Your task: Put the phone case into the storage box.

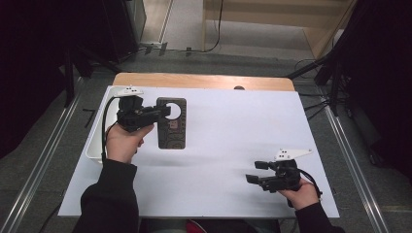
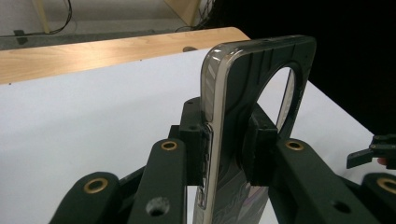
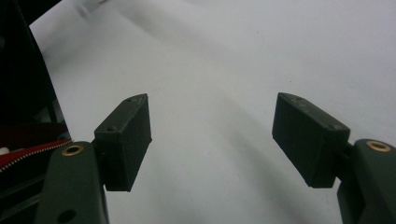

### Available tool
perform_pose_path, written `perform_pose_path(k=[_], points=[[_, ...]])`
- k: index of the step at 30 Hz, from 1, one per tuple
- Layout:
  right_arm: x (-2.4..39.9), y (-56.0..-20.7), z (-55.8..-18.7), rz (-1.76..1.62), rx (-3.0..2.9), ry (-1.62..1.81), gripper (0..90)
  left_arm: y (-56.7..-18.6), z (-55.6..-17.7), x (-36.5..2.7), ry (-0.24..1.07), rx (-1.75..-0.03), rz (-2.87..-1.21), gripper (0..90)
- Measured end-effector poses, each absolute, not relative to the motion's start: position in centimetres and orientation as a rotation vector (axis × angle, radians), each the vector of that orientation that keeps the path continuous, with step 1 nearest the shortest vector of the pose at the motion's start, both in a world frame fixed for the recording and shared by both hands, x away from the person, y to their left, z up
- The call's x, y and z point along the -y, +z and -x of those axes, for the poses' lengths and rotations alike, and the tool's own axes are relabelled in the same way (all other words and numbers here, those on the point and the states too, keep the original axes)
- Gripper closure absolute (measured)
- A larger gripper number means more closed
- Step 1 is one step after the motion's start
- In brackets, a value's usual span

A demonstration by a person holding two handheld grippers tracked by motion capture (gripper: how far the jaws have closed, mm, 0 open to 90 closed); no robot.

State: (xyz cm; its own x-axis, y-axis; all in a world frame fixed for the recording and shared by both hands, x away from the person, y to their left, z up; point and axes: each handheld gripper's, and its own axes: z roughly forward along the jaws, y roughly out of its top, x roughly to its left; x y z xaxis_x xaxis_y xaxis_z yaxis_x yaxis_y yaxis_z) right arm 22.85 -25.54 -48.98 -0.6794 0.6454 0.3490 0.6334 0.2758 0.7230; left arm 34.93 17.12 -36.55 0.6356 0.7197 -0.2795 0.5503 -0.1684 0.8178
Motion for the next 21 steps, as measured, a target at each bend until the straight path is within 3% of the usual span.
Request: perform_pose_path(k=[21], points=[[25.6, -49.2, -22.5, -1.262, -2.498, 1.394, 26.8, -35.0, -36.4, -20.1, 0.257, -1.068, -1.824, 73.2]])
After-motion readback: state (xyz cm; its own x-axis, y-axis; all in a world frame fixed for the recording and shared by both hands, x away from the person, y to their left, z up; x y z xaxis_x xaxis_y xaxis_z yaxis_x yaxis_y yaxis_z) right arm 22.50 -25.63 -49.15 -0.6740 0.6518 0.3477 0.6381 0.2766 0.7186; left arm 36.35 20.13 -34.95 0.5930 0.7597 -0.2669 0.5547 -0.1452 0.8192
